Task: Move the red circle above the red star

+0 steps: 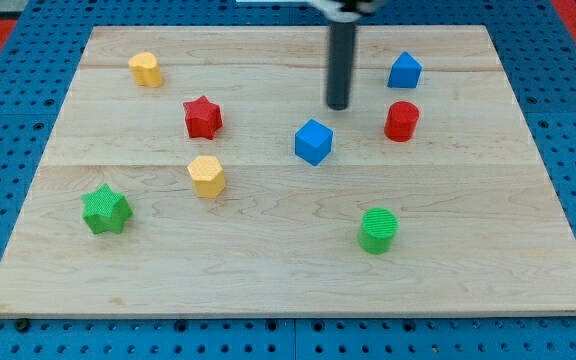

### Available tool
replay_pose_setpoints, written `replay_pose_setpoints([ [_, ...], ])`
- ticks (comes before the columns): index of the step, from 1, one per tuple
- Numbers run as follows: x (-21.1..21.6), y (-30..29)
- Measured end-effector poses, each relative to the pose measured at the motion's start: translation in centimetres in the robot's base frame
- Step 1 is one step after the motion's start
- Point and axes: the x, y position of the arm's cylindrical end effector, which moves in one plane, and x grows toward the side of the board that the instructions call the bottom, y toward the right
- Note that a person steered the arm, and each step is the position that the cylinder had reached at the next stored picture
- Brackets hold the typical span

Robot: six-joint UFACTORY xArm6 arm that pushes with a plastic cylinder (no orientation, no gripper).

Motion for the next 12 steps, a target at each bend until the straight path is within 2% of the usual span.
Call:
replay_pose_setpoints([
  [1, 0.2, 7.6],
  [2, 5.1, 12.4],
  [3, 7.3, 11.1],
  [5, 2.5, -2.6],
  [6, 2.4, -4.7],
  [7, 3.0, 1.0],
  [8, 0.3, 3.0],
  [9, -1.6, -2.1],
  [10, -1.9, -8.7],
  [11, -1.9, -12.5],
  [12, -3.7, -11.3],
])
